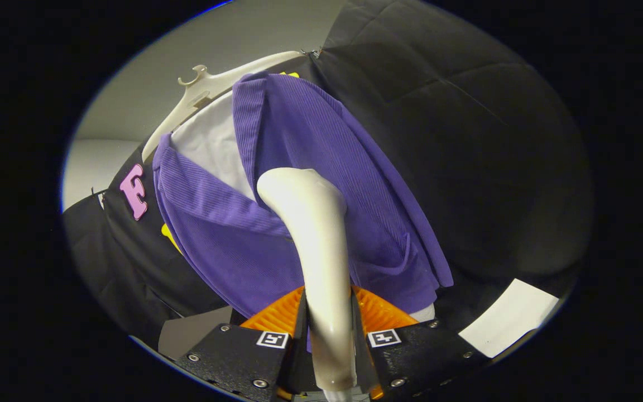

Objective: Iron the clothes twice with a garment steamer, once on the left side and once on the right side.

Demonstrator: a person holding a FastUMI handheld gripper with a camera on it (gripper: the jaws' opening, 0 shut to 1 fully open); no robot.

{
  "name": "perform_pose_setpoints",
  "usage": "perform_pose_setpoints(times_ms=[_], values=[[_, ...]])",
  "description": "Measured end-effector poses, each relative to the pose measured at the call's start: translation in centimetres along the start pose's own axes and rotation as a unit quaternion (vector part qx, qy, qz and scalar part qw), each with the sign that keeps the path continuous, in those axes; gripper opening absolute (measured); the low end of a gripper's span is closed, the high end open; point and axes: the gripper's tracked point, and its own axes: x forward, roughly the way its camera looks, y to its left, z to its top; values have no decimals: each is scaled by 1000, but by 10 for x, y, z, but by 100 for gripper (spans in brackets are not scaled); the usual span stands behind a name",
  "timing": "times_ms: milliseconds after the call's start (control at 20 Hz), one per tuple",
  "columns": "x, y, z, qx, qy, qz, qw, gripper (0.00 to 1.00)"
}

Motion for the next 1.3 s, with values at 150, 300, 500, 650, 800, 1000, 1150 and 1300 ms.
perform_pose_setpoints(times_ms=[150, 300, 500, 650, 800, 1000, 1150, 1300], values=[[-5, -20, -24, -1, 22, -19, 1000, 37], [2, -27, -51, -11, 46, -30, 998, 37], [11, -42, -81, -16, 73, -45, 996, 37], [19, -49, -96, -18, 85, -51, 995, 37], [21, -54, -111, -22, 91, -55, 994, 37], [21, -59, -148, -19, 133, -60, 989, 37], [24, -74, -183, -13, 166, -72, 983, 38], [29, -84, -202, -29, 171, -91, 981, 37]])
